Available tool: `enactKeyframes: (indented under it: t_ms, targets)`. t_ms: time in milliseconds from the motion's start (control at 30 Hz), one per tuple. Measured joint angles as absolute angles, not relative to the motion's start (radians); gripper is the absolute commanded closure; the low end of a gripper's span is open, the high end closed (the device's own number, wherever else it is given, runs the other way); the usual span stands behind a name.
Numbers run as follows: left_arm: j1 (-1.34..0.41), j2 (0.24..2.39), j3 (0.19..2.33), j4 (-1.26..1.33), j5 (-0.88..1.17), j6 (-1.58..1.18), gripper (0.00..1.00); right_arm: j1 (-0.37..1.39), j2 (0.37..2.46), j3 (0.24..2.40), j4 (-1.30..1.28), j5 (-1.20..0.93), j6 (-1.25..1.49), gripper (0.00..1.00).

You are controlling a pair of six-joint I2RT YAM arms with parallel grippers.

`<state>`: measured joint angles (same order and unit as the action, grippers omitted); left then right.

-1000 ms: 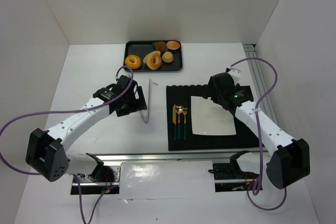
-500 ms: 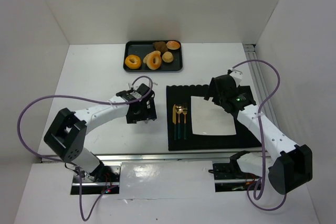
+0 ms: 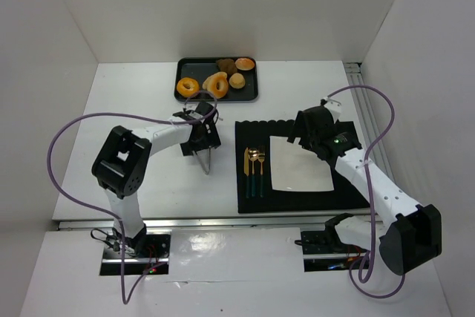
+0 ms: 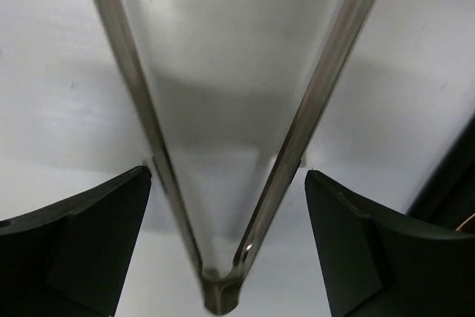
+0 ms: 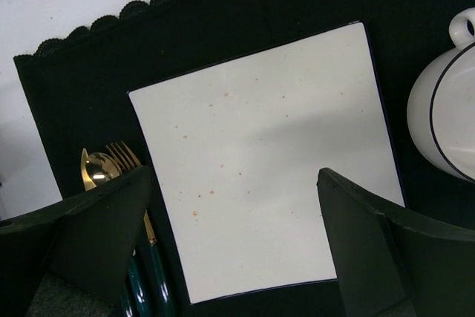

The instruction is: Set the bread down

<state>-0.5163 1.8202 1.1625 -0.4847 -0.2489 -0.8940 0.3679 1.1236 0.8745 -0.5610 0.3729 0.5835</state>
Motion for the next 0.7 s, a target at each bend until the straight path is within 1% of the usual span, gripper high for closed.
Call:
enactKeyframes:
  t_ms: [100,133,167,267,300,367,433,533,600,667,700]
  targets:
    - [-0.494,1.878,1.233,-0.467,-0.264,-0.881,0.09,0.368,1.123,0.869,-0.560,0.365,0.584,0.00]
    - [-0.492,1.895,1.254,-0.468,-0.271,-0.869,0.13,0.368,1.123,0.866,-0.560,0.361,0.585,0.00]
    - [-0.492,1.906,1.267,-0.468,-0.278,-0.867,0.22,0.368,1.123,0.863,-0.559,0.358,0.586,0.00]
    - [-0.492,1.916,1.280,-0.471,-0.294,-0.862,0.40,0.368,1.123,0.859,-0.559,0.353,0.586,0.00]
    - [-0.492,1.916,1.279,-0.471,-0.295,-0.862,0.52,0.368,1.123,0.859,-0.559,0.353,0.586,0.00]
    - [-0.493,1.910,1.274,-0.475,-0.307,-0.863,0.68,0.368,1.123,0.859,-0.558,0.352,0.586,0.00]
    - [-0.496,1.888,1.253,-0.485,-0.313,-0.863,0.78,0.368,1.123,0.859,-0.557,0.352,0.586,0.00]
    - [-0.506,1.808,1.199,-0.542,-0.323,-0.833,0.78,0.368,1.123,0.859,-0.558,0.352,0.586,0.00]
    - [-0.508,1.723,1.179,-0.586,-0.320,-0.795,0.76,0.368,1.123,0.859,-0.557,0.352,0.585,0.00]
    - [-0.509,1.626,1.183,-0.599,-0.296,-0.722,0.76,0.367,1.123,0.859,-0.557,0.352,0.583,0.00]
    - [-0.509,1.604,1.189,-0.600,-0.286,-0.699,0.73,0.366,1.123,0.859,-0.557,0.352,0.583,0.00]
